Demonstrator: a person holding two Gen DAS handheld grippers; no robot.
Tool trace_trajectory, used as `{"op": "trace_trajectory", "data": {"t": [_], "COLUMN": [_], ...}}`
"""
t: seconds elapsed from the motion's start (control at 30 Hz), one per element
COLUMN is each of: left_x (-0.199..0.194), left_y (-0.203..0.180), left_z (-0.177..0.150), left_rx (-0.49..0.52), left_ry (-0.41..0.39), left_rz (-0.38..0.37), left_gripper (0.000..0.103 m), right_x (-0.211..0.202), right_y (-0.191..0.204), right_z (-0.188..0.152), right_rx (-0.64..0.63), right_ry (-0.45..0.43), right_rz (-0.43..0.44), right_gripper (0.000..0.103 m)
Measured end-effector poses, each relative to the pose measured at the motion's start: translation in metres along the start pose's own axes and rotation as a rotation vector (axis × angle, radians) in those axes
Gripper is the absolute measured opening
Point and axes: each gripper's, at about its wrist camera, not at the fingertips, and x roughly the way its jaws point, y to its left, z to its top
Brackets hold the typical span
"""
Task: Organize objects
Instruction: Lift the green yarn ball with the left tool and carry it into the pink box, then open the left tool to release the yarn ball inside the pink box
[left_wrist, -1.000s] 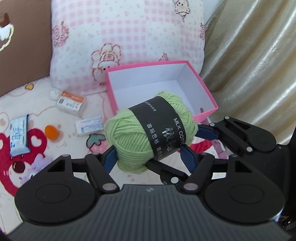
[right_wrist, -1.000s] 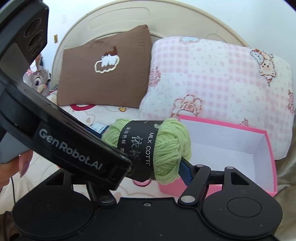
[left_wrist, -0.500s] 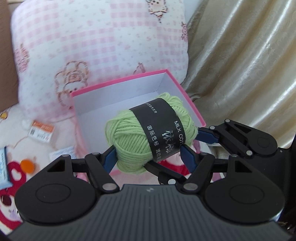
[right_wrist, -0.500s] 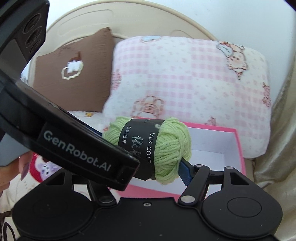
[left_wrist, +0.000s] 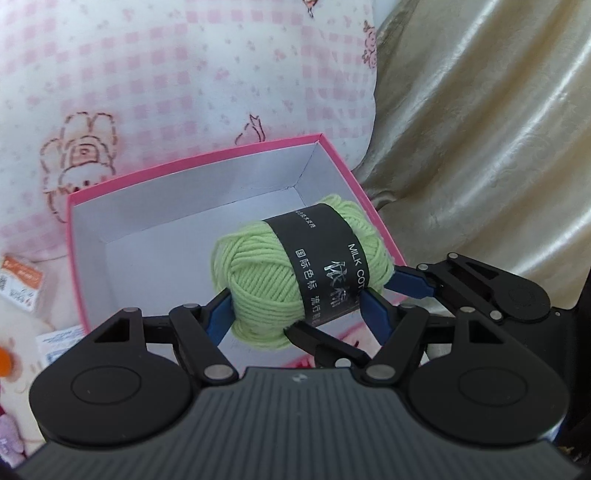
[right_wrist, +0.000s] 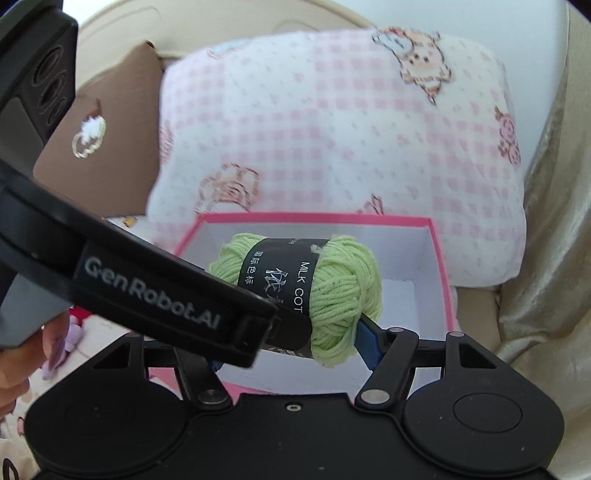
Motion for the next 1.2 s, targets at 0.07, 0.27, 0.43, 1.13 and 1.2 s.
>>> {"op": "trace_trajectory", "data": {"t": [0.07,0.27,0.43,1.13,1.2], "left_x": [0.013,0.052,0.082,0.125,0.123], "left_y": [0.0,0.02,0.034,0.059,0.063], "left_z": [0.007,0.024,0.026,0.031,0.03], "left_rx": [-0.001,-0.067,-0.121,-0.166,-0.157], "left_ry": [-0.005,0.019,0.057,0.08,0.078], "left_rz": [0.005,-0.023,-0.055,-0.047,-0.043], "left_gripper": [0.07,0.07,0.07,0.072,0.072], "right_x": [0.012,0.048,0.072,0.119,0.122], "right_y": [-0.009,-0.027,-0.029,-0.023,-0.017], "right_z": [0.005,0.016,0.013,0.017,0.012], "right_rx": [0.006,0.021,-0.034,-0.273,-0.318], "right_ry": [0.02,0.082,0.148,0.282,0.284], "right_rz": [-0.008,-0.02,-0.059,-0.117,-0.159], "right_gripper": [0.071,0.07,0.068,0.07,0.069]}}
